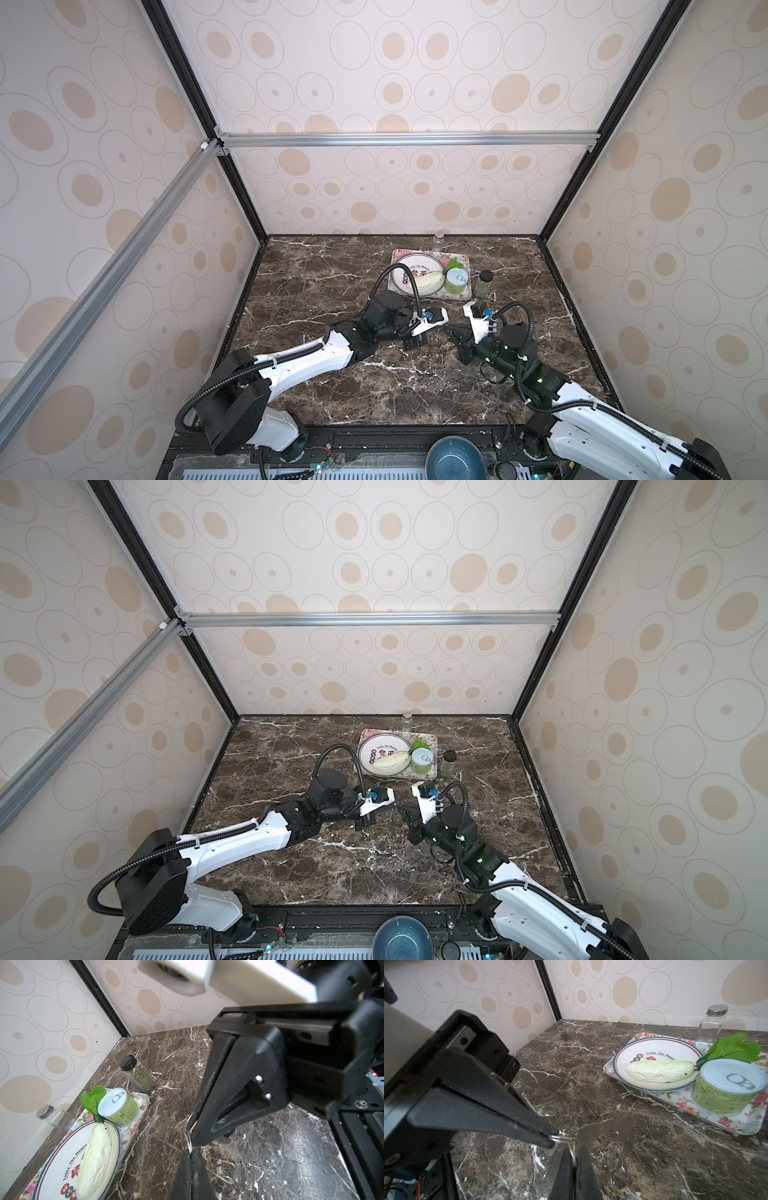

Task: Attach keys to a key ring
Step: Insert the key into the keyring.

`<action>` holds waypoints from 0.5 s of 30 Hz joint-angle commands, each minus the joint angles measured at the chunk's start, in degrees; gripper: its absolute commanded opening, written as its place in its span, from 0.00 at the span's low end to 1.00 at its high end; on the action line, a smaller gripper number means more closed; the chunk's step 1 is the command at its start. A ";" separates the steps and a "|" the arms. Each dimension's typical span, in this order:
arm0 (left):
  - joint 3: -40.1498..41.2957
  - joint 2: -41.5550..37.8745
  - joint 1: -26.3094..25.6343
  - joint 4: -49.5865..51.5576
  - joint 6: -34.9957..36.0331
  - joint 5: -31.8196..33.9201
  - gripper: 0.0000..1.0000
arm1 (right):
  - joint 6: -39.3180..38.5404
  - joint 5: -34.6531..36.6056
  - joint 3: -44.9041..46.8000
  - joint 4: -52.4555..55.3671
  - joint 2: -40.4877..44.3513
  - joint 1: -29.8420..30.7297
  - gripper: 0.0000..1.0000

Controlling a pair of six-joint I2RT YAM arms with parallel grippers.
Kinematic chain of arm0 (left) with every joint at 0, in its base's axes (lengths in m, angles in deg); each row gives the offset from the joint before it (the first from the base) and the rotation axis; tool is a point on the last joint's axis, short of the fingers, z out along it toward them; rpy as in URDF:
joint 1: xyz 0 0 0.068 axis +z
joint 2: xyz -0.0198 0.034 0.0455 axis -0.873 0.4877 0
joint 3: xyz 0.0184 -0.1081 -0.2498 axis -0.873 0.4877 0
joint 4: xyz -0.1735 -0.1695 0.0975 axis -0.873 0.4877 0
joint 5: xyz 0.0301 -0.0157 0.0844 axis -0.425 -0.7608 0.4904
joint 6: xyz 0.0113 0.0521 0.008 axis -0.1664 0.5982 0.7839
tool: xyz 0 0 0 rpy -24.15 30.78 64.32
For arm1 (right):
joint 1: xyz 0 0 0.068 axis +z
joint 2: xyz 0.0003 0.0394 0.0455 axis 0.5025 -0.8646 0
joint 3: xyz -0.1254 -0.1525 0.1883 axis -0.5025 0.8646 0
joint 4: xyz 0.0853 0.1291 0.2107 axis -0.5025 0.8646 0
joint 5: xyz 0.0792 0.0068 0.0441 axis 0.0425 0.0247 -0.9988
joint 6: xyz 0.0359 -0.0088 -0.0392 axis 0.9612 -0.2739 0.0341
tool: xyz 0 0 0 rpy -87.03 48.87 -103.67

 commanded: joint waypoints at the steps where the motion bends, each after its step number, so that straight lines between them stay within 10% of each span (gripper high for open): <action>1: 0.75 -2.45 -0.16 -4.99 1.52 1.04 0.00 | 2.08 -0.85 0.70 -1.67 -1.03 -1.39 0.00; 15: 4.03 -3.08 0.19 -12.71 0.04 0.16 0.00 | 2.40 -6.17 -0.98 -3.08 -5.88 -1.35 0.00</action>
